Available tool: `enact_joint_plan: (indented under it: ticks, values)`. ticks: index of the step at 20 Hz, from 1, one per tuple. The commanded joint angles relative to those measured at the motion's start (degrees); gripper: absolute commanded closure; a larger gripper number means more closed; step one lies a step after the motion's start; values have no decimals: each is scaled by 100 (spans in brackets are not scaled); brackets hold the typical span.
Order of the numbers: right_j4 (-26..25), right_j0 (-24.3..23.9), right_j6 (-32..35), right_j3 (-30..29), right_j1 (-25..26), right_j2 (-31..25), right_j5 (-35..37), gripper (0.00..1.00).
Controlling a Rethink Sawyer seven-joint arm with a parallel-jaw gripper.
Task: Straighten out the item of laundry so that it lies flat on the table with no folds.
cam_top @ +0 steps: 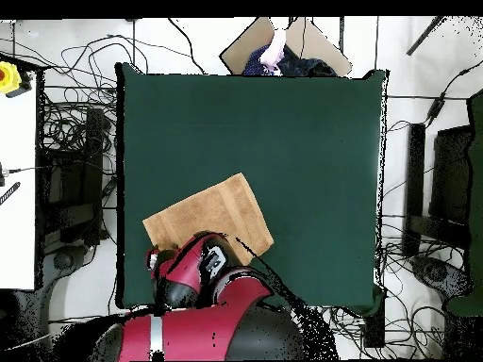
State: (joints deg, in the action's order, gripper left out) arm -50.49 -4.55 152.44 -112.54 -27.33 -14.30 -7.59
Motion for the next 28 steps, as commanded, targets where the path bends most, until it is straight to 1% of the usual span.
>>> enact_joint_plan:
  ticks: [1,2,5,9,12,16,19,23,28]
  values:
    - [-91,-109,-454,252,-135,-376,907,0]
    - [-96,-6,-375,363,-24,-282,807,0]
    - [36,501,-31,869,427,179,325,0]
    - [486,1157,247,1731,1262,781,-443,0]
    - [836,1449,278,2021,1575,1074,-761,0]
    - [996,1482,185,2105,1681,1101,-816,0]
    - [1001,1417,149,2170,1726,1024,-752,0]
    - [1144,1453,156,2375,1867,1009,-857,0]
    - [1142,1307,173,2610,2020,714,-866,0]
